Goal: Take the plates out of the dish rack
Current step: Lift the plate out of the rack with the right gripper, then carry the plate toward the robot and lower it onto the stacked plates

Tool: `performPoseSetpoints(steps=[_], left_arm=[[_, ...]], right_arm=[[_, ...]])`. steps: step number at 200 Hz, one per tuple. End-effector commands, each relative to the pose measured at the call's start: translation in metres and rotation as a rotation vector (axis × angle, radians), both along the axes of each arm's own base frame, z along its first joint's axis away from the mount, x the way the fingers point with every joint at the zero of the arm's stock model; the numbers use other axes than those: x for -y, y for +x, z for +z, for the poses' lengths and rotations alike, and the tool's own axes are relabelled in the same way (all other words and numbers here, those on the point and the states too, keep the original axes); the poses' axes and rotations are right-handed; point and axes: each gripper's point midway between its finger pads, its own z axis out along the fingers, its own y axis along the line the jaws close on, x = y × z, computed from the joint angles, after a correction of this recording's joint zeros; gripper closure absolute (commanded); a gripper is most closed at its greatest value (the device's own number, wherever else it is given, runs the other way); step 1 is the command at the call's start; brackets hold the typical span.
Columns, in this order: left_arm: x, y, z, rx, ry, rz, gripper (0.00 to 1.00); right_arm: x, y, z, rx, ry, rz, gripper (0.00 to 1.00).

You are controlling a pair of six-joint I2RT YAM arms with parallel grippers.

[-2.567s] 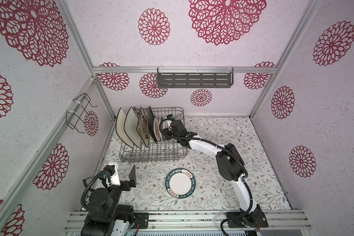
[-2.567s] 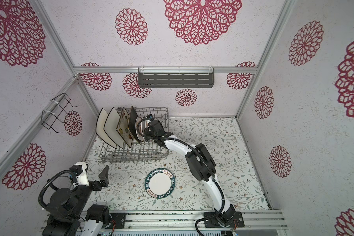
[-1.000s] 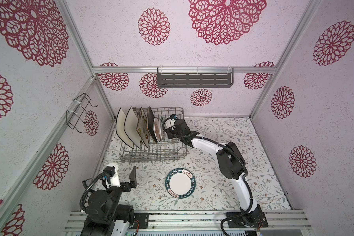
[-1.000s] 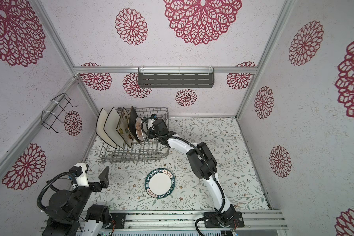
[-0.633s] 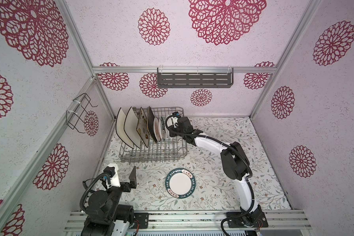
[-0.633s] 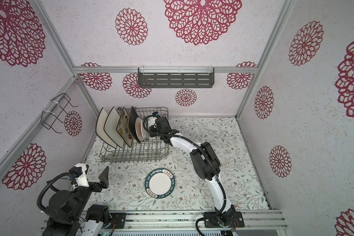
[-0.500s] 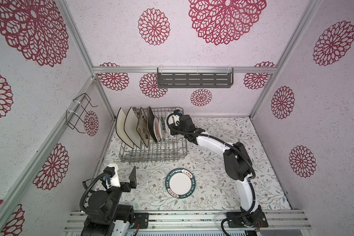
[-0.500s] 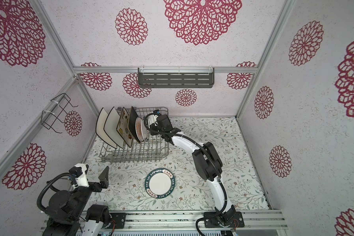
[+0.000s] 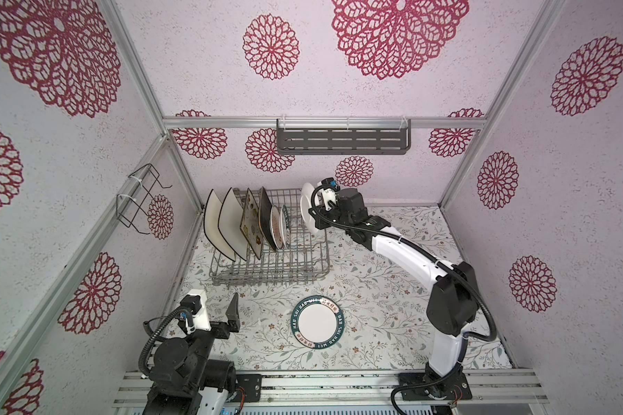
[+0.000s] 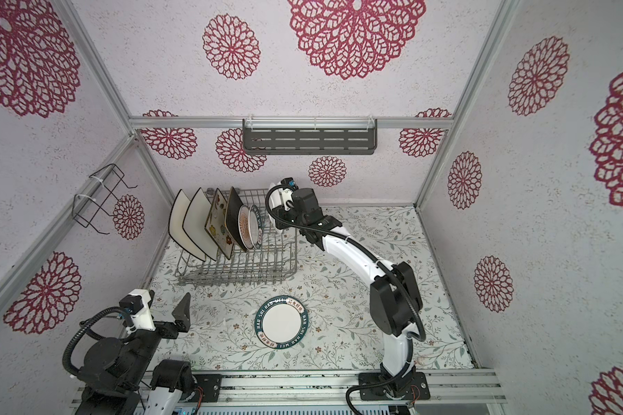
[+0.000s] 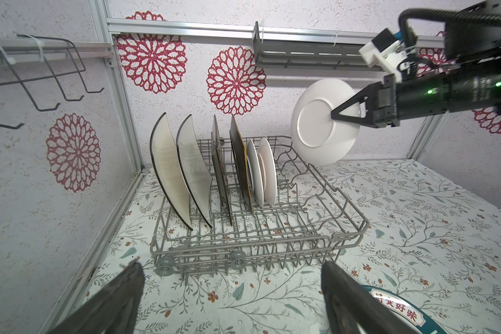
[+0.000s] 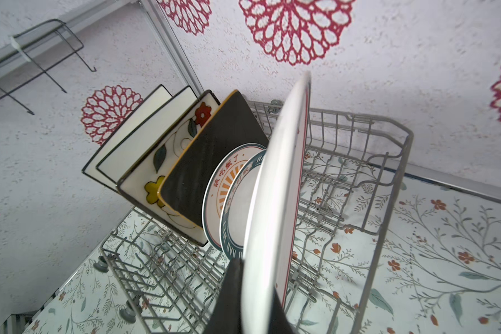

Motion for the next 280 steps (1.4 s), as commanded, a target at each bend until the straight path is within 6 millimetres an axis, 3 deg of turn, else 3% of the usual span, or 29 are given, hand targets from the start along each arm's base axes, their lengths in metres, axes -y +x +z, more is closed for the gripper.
performPoseSetpoints(steps=[1, 75, 125, 190, 227, 280], left_arm=[[0.001, 0.0, 0.004, 0.03, 0.009, -0.009, 0.03], [0.002, 0.0, 0.004, 0.028, 0.009, -0.012, 0.03], [0.001, -0.001, 0.004, 0.027, 0.009, -0.009, 0.03], [0.002, -0.001, 0.004, 0.027, 0.009, -0.01, 0.03], [0.001, -0.001, 0.004, 0.028, 0.009, -0.008, 0.03], [0.002, -0.001, 0.004, 0.026, 0.009, -0.01, 0.03]], right_arm=[[0.025, -0.025, 0.052, 0.107, -0.003, -0.013, 1.0], [0.074, -0.115, 0.069, 0.073, -0.032, 0.072, 1.0], [0.115, -0.17, 0.049, -0.003, -0.13, 0.085, 1.0], [0.146, -0.235, 0.019, 0.011, -0.305, 0.106, 1.0], [0.146, -0.256, -0.007, 0.015, -0.449, 0.13, 1.0], [0.109, -0.267, -0.032, 0.14, -0.668, 0.219, 1.0]])
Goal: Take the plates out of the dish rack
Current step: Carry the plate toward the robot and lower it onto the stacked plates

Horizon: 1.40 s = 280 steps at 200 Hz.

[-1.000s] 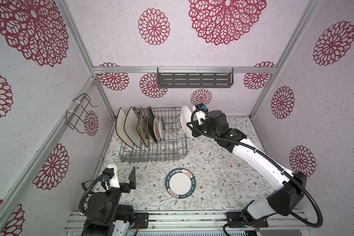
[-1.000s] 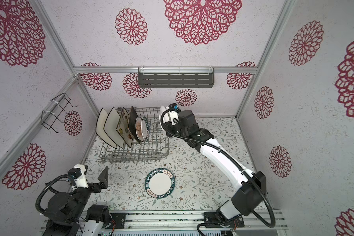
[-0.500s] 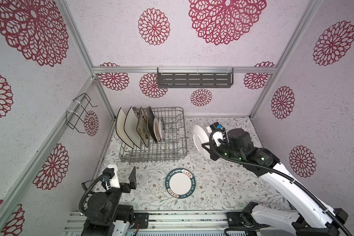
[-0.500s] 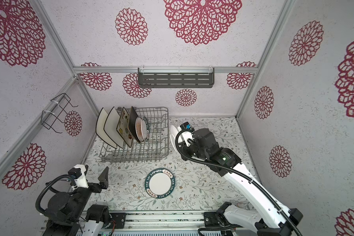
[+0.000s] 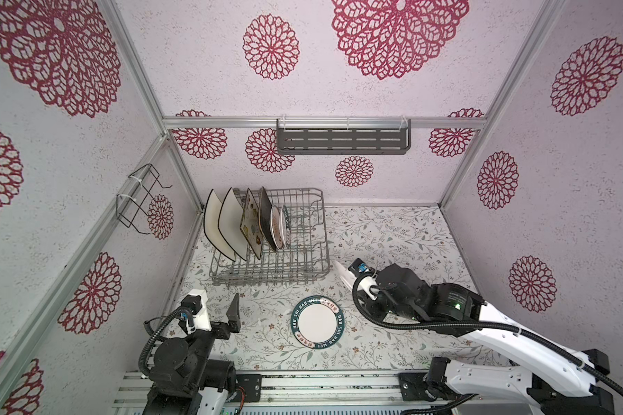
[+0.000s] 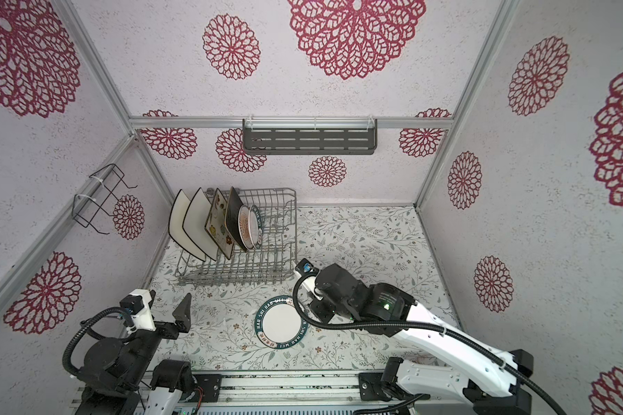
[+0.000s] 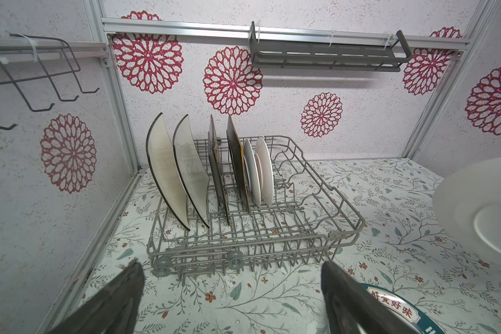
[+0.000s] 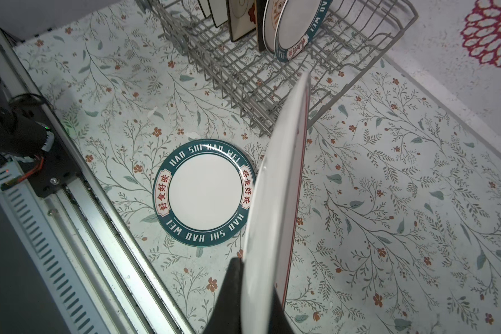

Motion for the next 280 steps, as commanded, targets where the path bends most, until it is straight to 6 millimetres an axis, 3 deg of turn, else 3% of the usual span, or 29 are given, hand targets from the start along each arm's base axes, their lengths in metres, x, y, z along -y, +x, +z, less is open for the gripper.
performPoseSetpoints(steps=[1, 37, 69, 106, 178, 229, 280], left_arm=[[-0.001, -0.001, 0.004, 0.028, 0.009, 0.004, 0.03], [0.0, -0.001, 0.004, 0.027, 0.009, 0.002, 0.03], [0.0, -0.001, 0.004, 0.027, 0.009, -0.002, 0.03], [0.0, -0.001, 0.004, 0.027, 0.009, -0.002, 0.03], [0.001, -0.001, 0.003, 0.026, 0.01, -0.005, 0.03], [0.001, -0.001, 0.003, 0.026, 0.01, -0.007, 0.03], [0.002, -0.001, 0.003, 0.025, 0.01, -0.011, 0.03]], right_arm=[[-0.008, 0.007, 0.008, 0.139, -0.064, 0.012, 1.0], [-0.042, -0.016, 0.0, 0.215, -0.157, 0.18, 1.0], [-0.059, -0.039, -0.025, 0.282, -0.302, 0.303, 1.0], [-0.08, -0.058, -0.042, 0.384, -0.374, 0.39, 1.0], [-0.089, -0.078, -0.092, 0.621, -0.585, 0.515, 1.0], [-0.089, -0.072, -0.106, 0.737, -0.639, 0.46, 1.0], [-0.091, -0.077, -0.132, 0.706, -0.652, 0.499, 1.0]])
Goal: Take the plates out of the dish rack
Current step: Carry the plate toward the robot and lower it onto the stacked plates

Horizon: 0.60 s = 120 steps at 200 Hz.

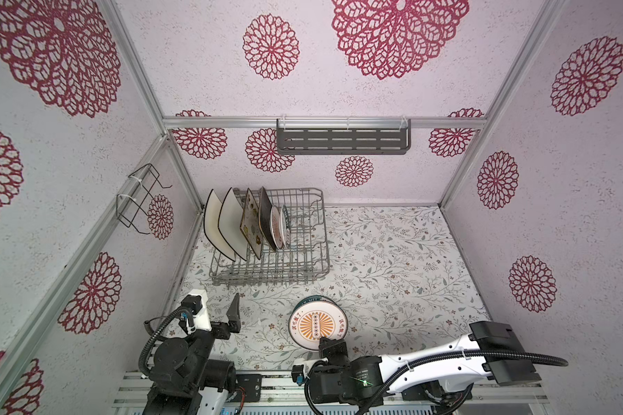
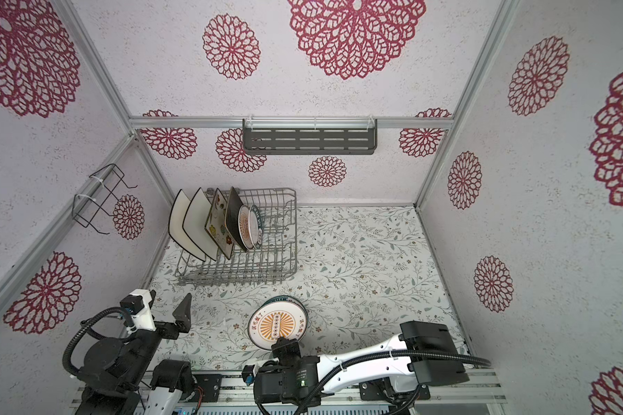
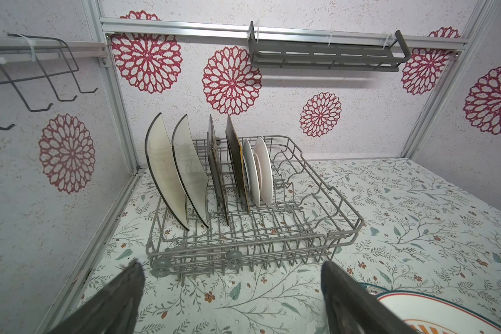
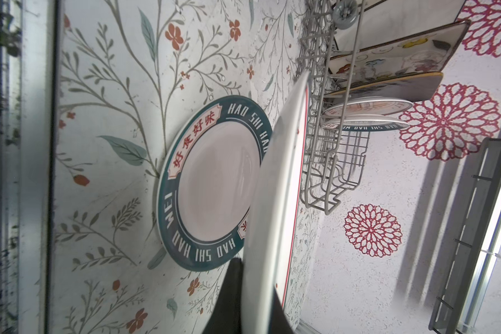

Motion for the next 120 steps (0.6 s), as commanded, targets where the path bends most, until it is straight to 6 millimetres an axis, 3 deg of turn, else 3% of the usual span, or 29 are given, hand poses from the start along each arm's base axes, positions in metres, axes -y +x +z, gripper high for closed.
performPoseSetpoints(steps=[1, 120], left_arm=[[0.001, -0.001, 0.003, 0.024, 0.01, -0.007, 0.03], [0.002, -0.001, 0.003, 0.026, 0.01, -0.014, 0.03]], right_arm=[[-0.006, 0.003, 0.006, 0.038, 0.041, -0.008, 1.0], [-0.006, 0.005, -0.035, -0.016, -0.005, -0.032, 1.0]])
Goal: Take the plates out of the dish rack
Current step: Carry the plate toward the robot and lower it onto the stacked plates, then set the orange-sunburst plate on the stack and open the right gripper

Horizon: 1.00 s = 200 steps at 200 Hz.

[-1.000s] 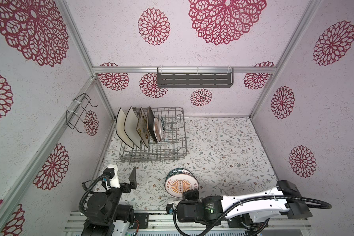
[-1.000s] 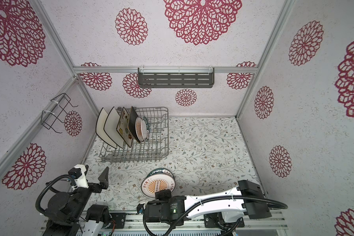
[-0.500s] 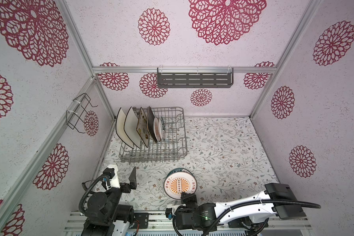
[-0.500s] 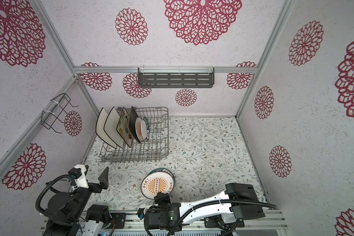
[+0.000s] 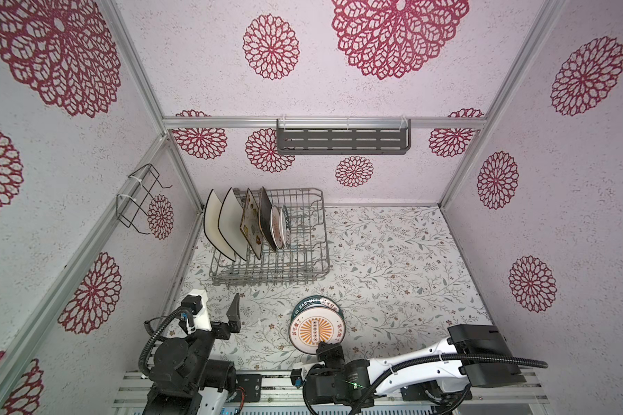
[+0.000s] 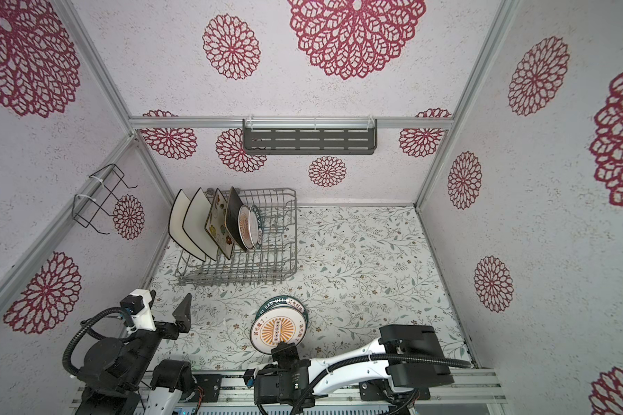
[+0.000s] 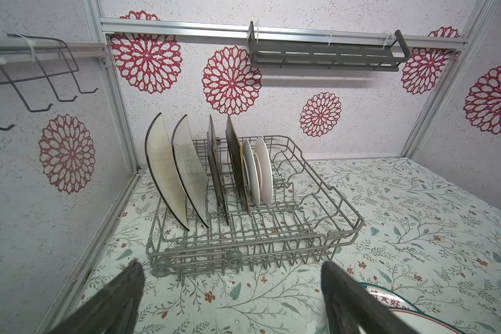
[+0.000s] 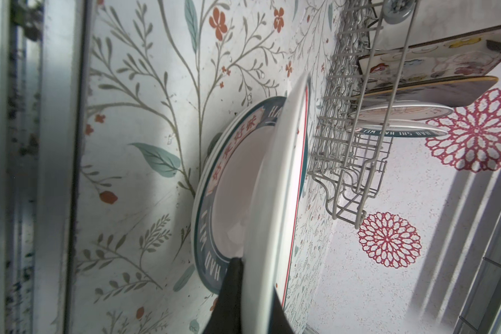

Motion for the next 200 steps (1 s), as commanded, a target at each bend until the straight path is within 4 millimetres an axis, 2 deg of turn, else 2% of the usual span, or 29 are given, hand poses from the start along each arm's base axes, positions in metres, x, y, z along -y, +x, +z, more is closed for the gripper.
performPoseSetpoints(steps=[1, 32, 143, 200], left_arm=[[0.002, -0.001, 0.003, 0.025, 0.009, -0.011, 0.03], [0.002, -0.001, 0.003, 0.024, 0.009, -0.012, 0.03], [0.003, -0.002, 0.004, 0.027, 0.008, -0.022, 0.03], [0.005, -0.002, 0.004, 0.027, 0.008, -0.033, 0.03]], right_arm=[[-0.003, 0.006, 0.005, 0.009, 0.047, -0.034, 1.0], [-0.002, 0.008, 0.0, -0.004, 0.041, -0.044, 1.0], [0.004, 0.014, -0.011, -0.158, 0.038, -0.112, 0.73], [0.003, 0.015, -0.011, -0.255, 0.053, -0.139, 0.65]])
